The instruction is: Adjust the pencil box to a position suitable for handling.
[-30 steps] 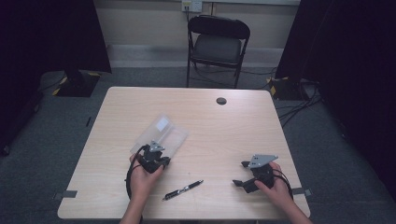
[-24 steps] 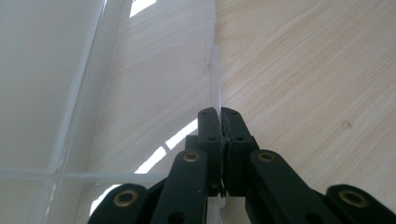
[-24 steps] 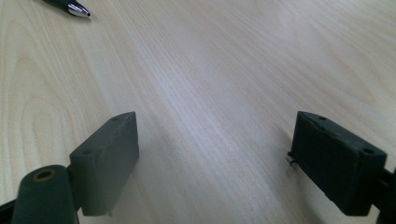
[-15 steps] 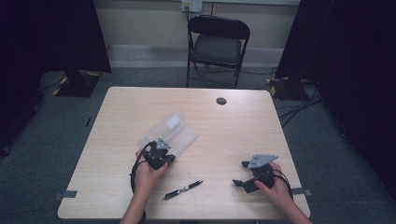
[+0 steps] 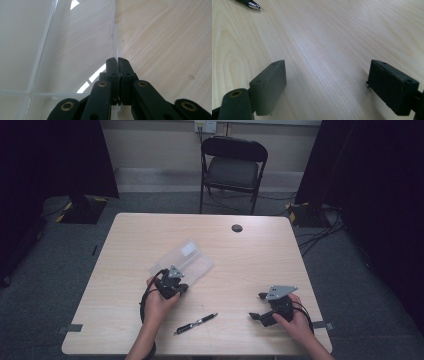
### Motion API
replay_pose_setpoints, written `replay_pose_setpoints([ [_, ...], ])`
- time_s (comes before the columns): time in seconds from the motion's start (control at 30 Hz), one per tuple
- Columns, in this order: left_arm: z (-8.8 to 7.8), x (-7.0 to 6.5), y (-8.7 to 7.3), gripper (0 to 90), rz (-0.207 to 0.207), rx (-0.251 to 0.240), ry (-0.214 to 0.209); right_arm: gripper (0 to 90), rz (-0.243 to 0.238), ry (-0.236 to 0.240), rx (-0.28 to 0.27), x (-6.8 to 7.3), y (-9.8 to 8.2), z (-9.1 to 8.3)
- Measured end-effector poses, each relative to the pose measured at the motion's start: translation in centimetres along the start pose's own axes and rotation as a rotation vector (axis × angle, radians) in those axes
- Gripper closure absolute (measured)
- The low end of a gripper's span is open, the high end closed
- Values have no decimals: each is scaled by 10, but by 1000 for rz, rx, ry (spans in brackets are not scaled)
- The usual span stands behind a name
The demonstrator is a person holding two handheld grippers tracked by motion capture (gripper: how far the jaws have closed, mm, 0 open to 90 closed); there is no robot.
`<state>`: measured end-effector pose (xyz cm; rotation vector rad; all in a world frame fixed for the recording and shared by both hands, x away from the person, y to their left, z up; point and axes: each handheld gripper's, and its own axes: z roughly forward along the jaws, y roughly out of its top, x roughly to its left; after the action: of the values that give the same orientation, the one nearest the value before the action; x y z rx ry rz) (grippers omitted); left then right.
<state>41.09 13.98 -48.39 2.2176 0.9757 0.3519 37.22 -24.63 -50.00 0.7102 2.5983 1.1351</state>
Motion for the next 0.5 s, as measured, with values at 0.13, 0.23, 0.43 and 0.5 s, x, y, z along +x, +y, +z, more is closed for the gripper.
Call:
replay_pose_setpoints([
  [0.13, 2, 0, 0, 884, -27, -17, -6, 144, 1, 0, 0, 0, 0, 0],
  [0.23, 0, 1, 0, 858, -22, -2, -10, 144, 1, 0, 0, 0, 0, 0],
  [0.43, -3, 3, -5, 695, -23, -26, 3, 143, 1, 3, 0, 0, 0, 0],
  [0.5, -6, 5, -6, 656, -12, -36, 17, 143, 1, 4, 0, 0, 0, 0],
])
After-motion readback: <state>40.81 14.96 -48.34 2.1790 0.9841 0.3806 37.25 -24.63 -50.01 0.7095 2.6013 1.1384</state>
